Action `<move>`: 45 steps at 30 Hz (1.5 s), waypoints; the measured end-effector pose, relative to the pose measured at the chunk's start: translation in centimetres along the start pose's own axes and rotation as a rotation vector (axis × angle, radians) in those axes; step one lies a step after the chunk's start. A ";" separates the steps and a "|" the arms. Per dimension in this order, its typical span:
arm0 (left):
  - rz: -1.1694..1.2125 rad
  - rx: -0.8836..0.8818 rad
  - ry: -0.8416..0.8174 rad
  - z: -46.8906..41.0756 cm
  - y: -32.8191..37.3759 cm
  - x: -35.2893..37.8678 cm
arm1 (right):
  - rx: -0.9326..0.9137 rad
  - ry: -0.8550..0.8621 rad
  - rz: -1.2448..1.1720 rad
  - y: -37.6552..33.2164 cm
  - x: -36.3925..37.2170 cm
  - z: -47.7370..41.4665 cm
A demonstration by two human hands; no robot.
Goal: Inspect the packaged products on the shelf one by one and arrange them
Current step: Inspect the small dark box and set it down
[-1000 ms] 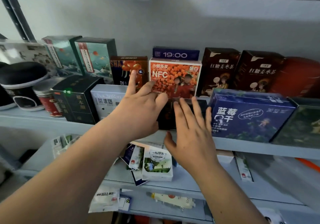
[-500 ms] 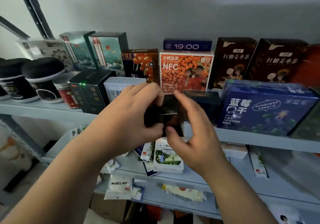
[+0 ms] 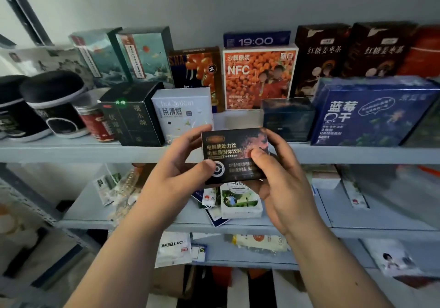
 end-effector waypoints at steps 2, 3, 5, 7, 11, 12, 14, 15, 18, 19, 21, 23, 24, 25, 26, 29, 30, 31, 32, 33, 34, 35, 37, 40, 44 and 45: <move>0.028 -0.013 0.000 -0.1 0.0 -0.5 | -0.001 -0.017 0.000 0.3 0.3 0.2; 0.053 -0.023 0.003 -0.2 0.0 -0.6 | -0.004 -0.048 0.005 0.5 0.3 0.2; 0.103 -0.062 0.024 -0.1 0.1 -1.0 | -0.002 -0.167 0.052 0.9 0.5 0.4; 0.169 -0.151 0.068 -0.1 -0.1 -1.4 | -0.023 -0.282 0.117 1.1 0.7 0.7; 0.320 -0.300 0.090 -0.1 -0.3 -1.5 | -0.120 -0.283 0.187 0.9 0.5 0.5; 0.333 -0.307 0.087 -0.1 -0.2 -1.4 | -0.128 -0.277 0.182 1.0 0.5 0.5; 0.343 -0.313 0.075 0.0 -0.1 -1.2 | -0.135 -0.266 0.174 1.2 0.4 0.5; 0.346 -0.321 0.072 0.0 -0.1 -1.1 | -0.135 -0.259 0.170 1.2 0.3 0.5; 0.361 -0.372 0.065 0.2 -0.3 -1.0 | -0.128 -0.229 0.179 1.5 0.0 0.5; 0.356 -0.391 0.050 0.2 -0.4 -0.9 | -0.123 -0.212 0.184 1.4 0.0 0.4; 0.343 -0.424 0.012 0.3 -0.8 -0.6 | -0.107 -0.173 0.168 1.3 -0.2 0.3; 0.336 -0.454 -0.015 0.4 -1.2 -0.3 | -0.092 -0.126 0.136 1.0 -0.4 0.2; 0.333 -0.470 -0.026 0.5 -1.4 -0.1 | -0.084 -0.102 0.130 0.8 -0.5 0.1; 0.330 -0.484 -0.037 0.6 -1.6 0.0 | -0.079 -0.081 0.131 0.7 -0.5 0.0; 0.326 -0.492 -0.044 0.6 -1.8 0.2 | -0.079 -0.062 0.139 0.6 -0.6 -0.1; 0.293 -0.507 -0.040 0.7 -2.4 0.3 | -0.078 -0.015 0.148 0.4 -0.6 -0.3; 0.277 -0.514 -0.041 0.8 -2.7 0.3 | -0.079 -0.009 0.138 0.3 -0.6 -0.3; 0.261 -0.523 -0.052 0.9 -2.9 0.4 | -0.081 -0.009 0.133 0.3 -0.6 -0.4; 0.246 -0.534 -0.067 1.0 -3.2 0.5 | -0.085 -0.011 0.133 0.2 -0.6 -0.5; 0.235 -0.544 -0.081 1.1 -3.5 0.5 | -0.092 -0.016 0.132 0.2 -0.6 -0.5; 0.228 -0.553 -0.088 1.2 -3.8 0.5 | -0.101 -0.019 0.133 0.2 -0.6 -0.5; 0.227 -0.558 -0.086 1.3 -3.8 0.5 | -0.112 -0.020 0.137 0.2 -0.6 -0.6; 0.240 -0.546 -0.070 1.3 -3.8 0.5 | -0.138 -0.039 0.142 0.1 -0.6 -0.6; 0.268 -0.478 0.008 1.0 -3.6 0.4 | -0.215 -0.124 0.222 -0.7 -0.2 -0.2; 0.327 -0.382 0.112 0.5 -4.2 0.1 | -0.302 -0.241 0.326 -1.4 0.3 0.2; 0.351 -0.354 0.103 0.4 -4.0 0.2 | -0.323 -0.269 0.348 -1.5 0.4 0.3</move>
Point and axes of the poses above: each hand's wrist, its own z-axis away from the middle knuckle, its own x-axis out of the palm, y = z × x, the point moved 7 cm from there along -z, towards the middle knuckle, and after that the axes turned 8 degrees about y, right-handed, at the moved point
